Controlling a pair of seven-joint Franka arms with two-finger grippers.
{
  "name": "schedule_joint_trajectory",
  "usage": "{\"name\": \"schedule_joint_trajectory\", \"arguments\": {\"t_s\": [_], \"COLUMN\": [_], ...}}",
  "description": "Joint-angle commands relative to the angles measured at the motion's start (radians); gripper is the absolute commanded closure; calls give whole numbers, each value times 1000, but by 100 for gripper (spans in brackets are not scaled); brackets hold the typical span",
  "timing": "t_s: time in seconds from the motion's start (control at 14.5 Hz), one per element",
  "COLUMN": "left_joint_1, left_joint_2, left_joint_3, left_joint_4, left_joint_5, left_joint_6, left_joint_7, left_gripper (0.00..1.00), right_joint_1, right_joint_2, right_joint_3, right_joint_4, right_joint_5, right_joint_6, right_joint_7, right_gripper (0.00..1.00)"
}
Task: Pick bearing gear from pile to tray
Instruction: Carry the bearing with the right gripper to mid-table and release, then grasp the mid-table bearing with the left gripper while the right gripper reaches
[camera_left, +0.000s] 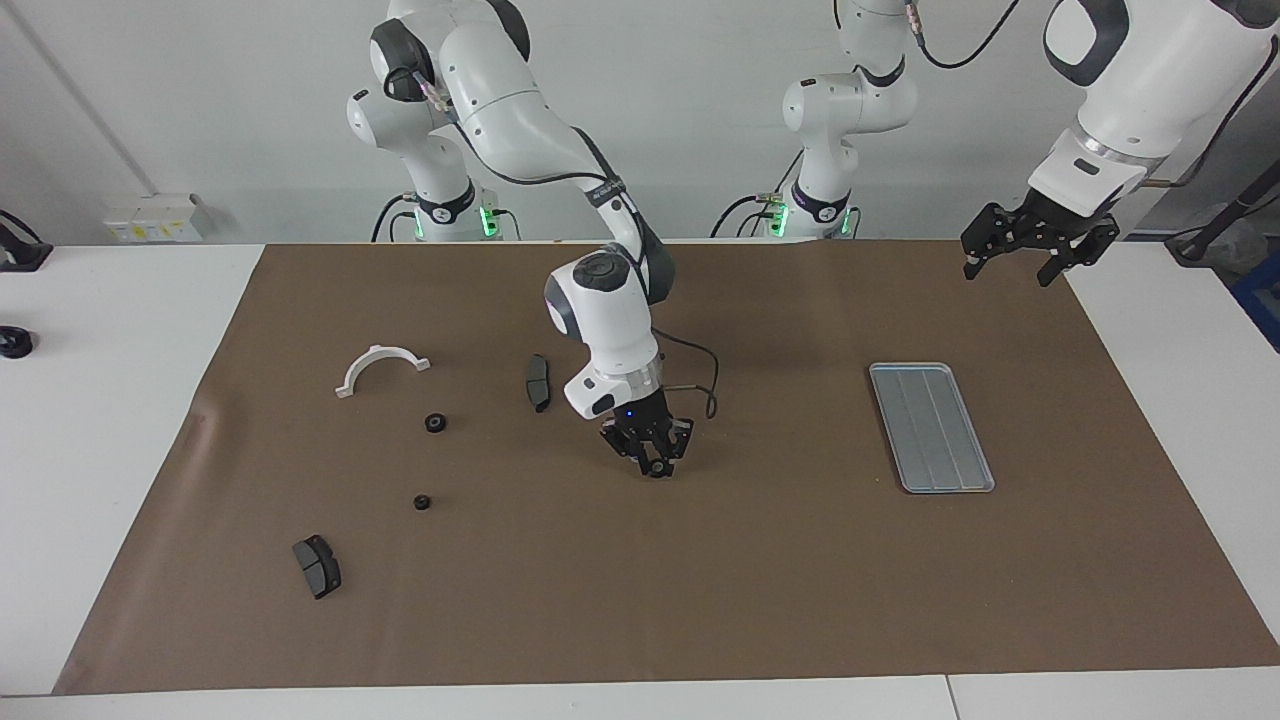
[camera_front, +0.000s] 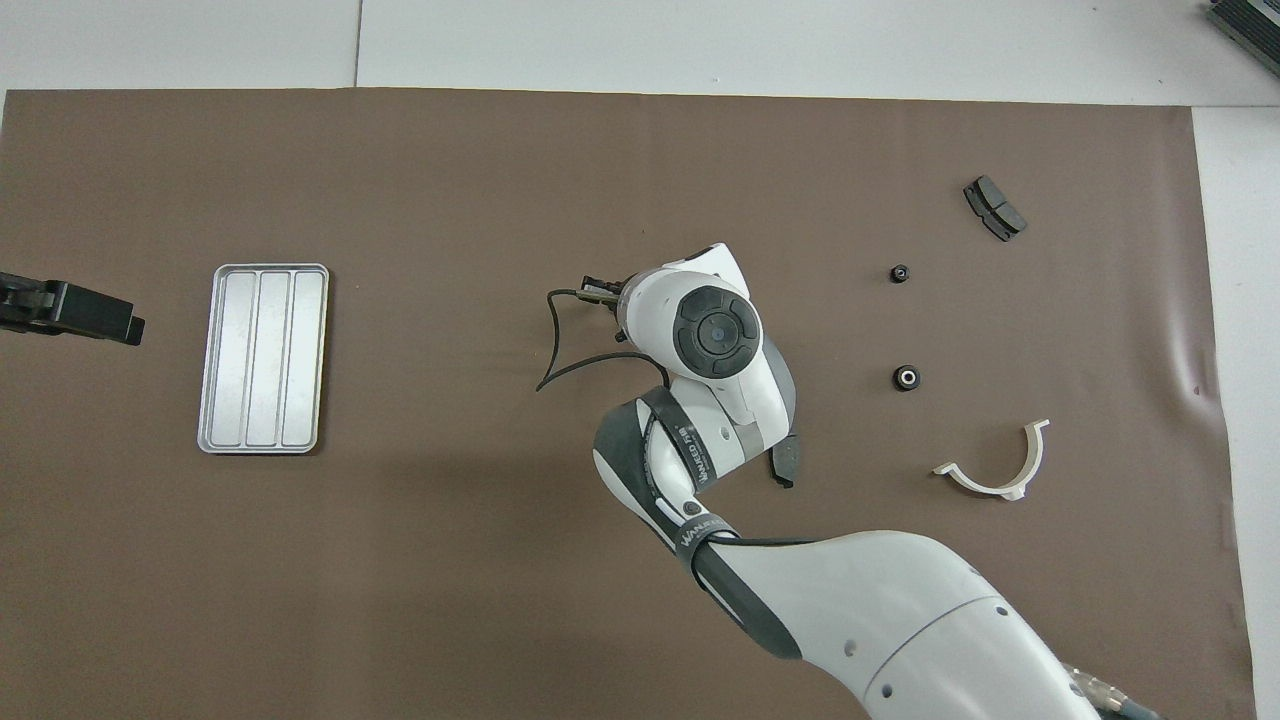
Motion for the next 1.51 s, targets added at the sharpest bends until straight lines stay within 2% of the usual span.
{"name": "schedule_joint_trajectory", "arguments": {"t_s": [0.0,0.14,0.34,0.48,0.69,0.83,0.96,1.1,1.24,1.44], "left_joint_1": [9,-5,-26,-75,-167,-248,-328,-383,-417,-498], "left_joint_2": [-14,-27,-27,-46,-44,-9,69,136,187,378], "left_joint_3": [-7,-9,-24,-24,-26,-27,-27,-27,-27,-22], "left_joint_4": [-11,-11,-8,-69,-134,-183,-194,-194,-186,-68], "left_joint_5": [13,13,13,13,24,27,28,65,70,122], "left_joint_6": [-8,-42,5,87,166,281,373,484,553,607], "left_joint_7": [2,-2,1,-1,-62,-135,-224,-309,-332,-494], "left_gripper": [0,0,0,0,0,0,0,0,0,0], "right_joint_1": [-4,-22,-99,-165,-284,-344,-392,-423,-444,-435], "right_joint_2": [-13,-118,-264,-310,-335,-372,-389,-392,-392,-395], "right_joint_3": [-3,-25,-36,-36,-34,-34,-34,-34,-33,-33], "right_joint_4": [17,-12,-59,-82,-110,-214,-309,-372,-424,-495], "right_joint_5": [7,2,-1,-1,-2,-2,-2,-2,-1,-1], "right_joint_6": [-14,-112,-303,-399,-503,-473,-381,-349,-345,-252], "right_joint_7": [6,-6,-111,-254,-550,-752,-921,-1043,-1103,-1100], "right_gripper": [0,0,0,0,0,0,0,0,0,0]}}
